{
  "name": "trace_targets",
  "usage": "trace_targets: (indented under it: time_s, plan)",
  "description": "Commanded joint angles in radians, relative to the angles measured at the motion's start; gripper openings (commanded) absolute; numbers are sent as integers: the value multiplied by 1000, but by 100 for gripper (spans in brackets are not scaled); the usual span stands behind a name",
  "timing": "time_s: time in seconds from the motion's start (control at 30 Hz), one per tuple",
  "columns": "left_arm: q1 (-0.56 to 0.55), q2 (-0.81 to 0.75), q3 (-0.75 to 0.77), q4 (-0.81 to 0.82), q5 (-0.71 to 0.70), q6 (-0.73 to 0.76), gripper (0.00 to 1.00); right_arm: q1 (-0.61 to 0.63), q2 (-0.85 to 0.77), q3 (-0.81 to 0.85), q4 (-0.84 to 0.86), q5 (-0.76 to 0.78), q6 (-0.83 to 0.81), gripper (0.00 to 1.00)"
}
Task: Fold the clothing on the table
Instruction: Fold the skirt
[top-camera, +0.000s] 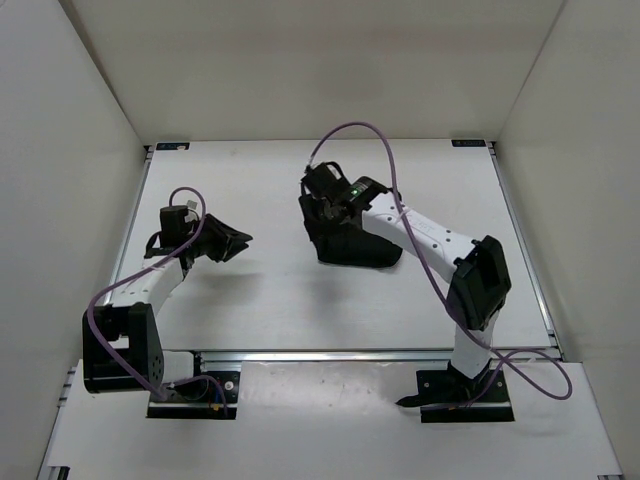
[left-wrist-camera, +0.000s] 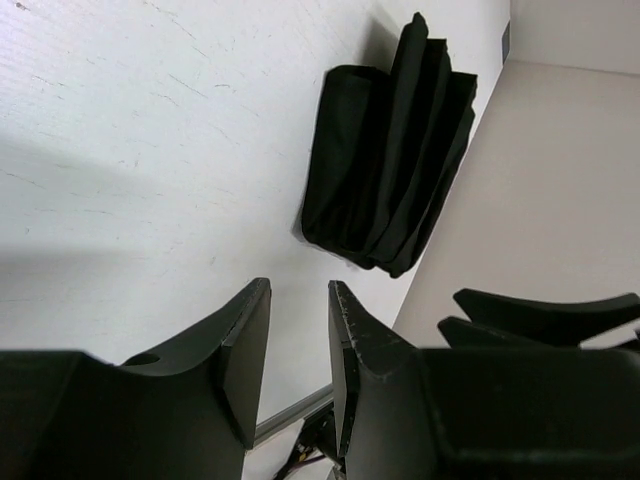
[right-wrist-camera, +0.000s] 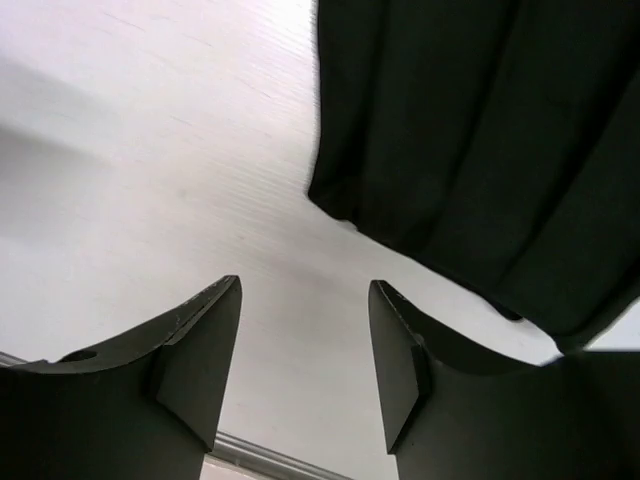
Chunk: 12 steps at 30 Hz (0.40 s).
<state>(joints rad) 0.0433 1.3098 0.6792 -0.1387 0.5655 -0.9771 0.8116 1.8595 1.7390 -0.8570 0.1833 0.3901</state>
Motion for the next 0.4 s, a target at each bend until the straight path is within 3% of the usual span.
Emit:
trace_targets:
  time_s: [0.0, 0.2, 0.37]
  plan:
    - [7, -44, -7, -1, 31, 14, 40, -52, -55, -90, 13, -30, 6, 51]
    - [-5, -46, -10, 4, 17, 15, 42, -173, -239, -307, 101, -62, -32, 52]
    - [-19, -43, -18, 13, 22, 2, 42, -264, -296, -384, 118, -75, -75, 50]
